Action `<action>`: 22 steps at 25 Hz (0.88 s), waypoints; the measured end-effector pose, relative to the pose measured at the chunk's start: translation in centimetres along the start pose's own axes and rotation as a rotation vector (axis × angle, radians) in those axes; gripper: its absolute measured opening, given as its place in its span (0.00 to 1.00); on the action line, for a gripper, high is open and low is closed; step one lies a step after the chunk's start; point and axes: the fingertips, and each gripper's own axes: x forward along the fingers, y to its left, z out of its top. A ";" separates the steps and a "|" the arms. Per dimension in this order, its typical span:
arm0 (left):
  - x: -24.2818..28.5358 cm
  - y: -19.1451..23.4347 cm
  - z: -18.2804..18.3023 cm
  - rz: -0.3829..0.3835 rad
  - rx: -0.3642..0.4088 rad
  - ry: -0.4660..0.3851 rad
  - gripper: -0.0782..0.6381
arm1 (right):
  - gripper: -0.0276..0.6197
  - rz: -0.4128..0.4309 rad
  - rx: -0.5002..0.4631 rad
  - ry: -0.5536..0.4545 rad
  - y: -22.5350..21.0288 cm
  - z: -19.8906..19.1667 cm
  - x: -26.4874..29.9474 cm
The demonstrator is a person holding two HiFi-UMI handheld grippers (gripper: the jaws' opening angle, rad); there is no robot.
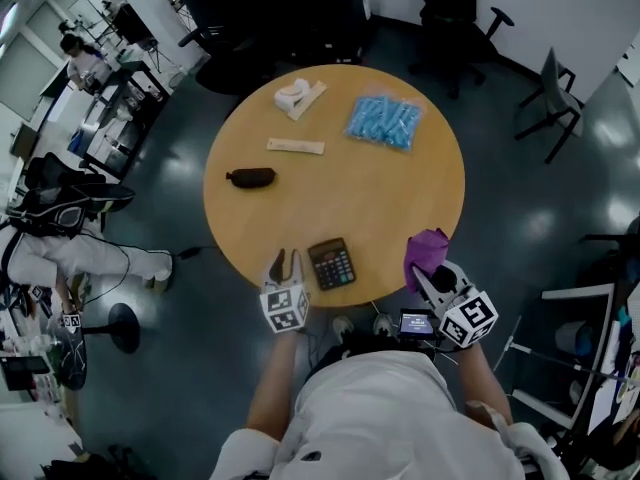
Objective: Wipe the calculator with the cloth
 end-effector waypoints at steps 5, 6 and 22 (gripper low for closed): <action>-9.9 -3.9 8.0 0.002 0.086 -0.284 0.12 | 0.20 -0.199 -0.145 -0.122 1.4 6.2 0.1; -11.5 -4.4 9.5 0.001 0.073 -0.332 0.12 | 0.20 -0.221 -0.152 -0.153 1.9 7.5 -0.2; -13.2 -10.0 13.2 -0.082 0.004 -0.433 0.12 | 0.20 -0.169 -0.216 -0.166 5.6 6.7 2.9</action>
